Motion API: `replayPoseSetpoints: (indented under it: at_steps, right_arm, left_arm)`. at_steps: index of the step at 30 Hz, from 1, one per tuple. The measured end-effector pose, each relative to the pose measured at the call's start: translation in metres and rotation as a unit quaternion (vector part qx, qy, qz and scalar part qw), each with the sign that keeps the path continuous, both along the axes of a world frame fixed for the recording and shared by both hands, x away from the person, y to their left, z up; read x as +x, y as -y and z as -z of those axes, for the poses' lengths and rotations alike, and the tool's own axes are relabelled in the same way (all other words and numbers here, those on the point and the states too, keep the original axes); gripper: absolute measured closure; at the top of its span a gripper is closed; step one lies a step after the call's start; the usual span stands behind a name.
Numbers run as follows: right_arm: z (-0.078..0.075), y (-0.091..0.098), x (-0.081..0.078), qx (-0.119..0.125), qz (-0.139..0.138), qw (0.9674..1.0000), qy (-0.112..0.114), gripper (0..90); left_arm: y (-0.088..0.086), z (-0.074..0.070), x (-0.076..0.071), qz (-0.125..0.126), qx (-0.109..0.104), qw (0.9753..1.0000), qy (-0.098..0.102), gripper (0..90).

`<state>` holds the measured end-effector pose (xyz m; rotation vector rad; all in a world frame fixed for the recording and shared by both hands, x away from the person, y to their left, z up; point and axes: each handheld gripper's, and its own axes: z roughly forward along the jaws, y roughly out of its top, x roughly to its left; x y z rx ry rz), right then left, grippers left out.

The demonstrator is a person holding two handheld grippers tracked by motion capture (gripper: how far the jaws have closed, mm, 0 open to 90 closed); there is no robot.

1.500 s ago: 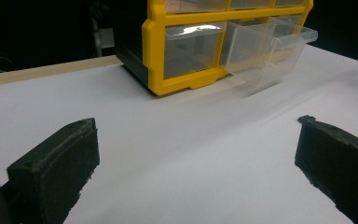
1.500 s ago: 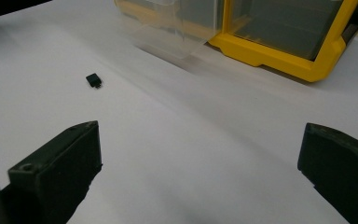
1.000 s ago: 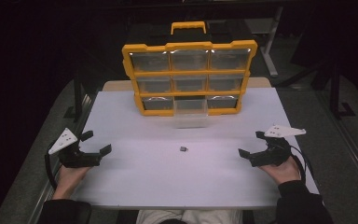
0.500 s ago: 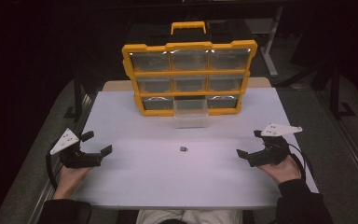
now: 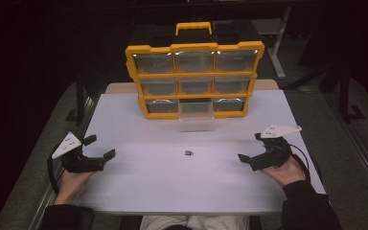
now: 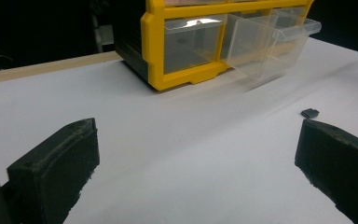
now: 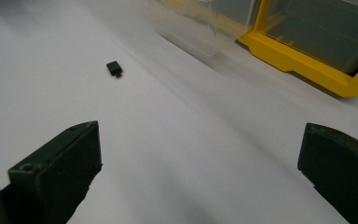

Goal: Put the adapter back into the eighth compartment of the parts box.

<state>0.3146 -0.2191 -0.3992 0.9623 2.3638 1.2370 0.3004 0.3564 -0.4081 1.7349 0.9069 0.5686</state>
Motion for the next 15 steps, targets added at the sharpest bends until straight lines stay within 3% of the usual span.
replayPoseSetpoints:
  at_steps: [15]
  right_arm:
    - [-0.002, -0.011, 0.006, -0.012, -0.017, 0.9997, -0.011, 0.0]
  left_arm:
    - [0.0, 0.0, 0.0, 0.0, 0.001, 1.0, -0.001, 0.0]
